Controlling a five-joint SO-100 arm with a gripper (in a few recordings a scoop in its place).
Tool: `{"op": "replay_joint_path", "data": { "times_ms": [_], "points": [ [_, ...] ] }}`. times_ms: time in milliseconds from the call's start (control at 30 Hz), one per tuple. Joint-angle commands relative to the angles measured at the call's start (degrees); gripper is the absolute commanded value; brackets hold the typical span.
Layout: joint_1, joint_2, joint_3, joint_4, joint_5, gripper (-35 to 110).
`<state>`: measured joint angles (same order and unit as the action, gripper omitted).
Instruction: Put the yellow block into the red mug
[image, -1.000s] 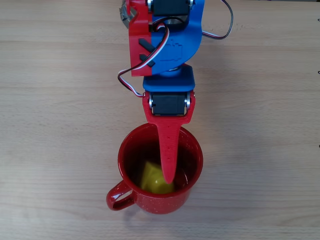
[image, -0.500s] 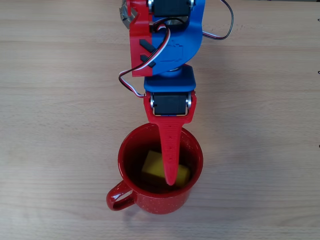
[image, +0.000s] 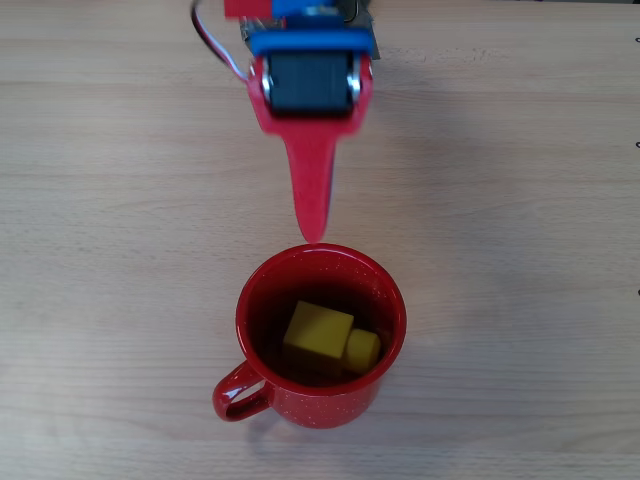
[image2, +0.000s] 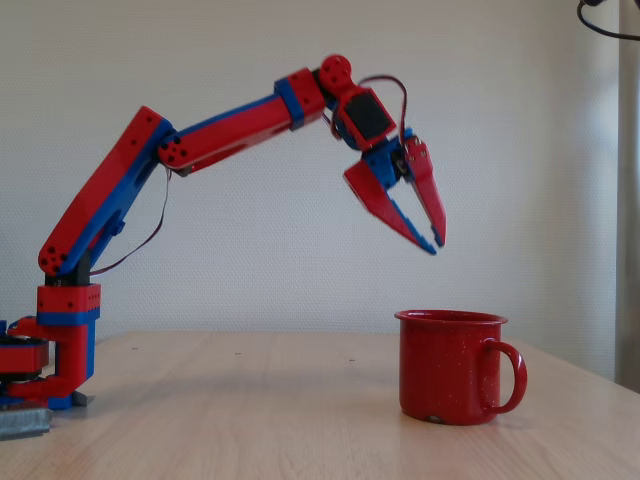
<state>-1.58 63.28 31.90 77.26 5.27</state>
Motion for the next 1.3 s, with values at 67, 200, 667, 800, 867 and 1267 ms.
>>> {"op": "replay_joint_path", "data": {
  "times_ms": [67, 200, 667, 800, 867, 1267],
  "points": [
    [1.23, 12.48, -0.35, 1.58, 1.49, 0],
    [3.69, 19.69, 5.01, 0.97, 0.70, 0],
    [7.21, 47.37, 38.58, -8.35, 0.70, 0],
    [5.98, 57.39, 52.47, -10.99, 0.00, 0],
    [5.36, 61.52, 58.45, -11.43, -1.05, 0],
    [2.46, 87.36, 94.66, -14.59, -2.46, 0]
  ]
}}
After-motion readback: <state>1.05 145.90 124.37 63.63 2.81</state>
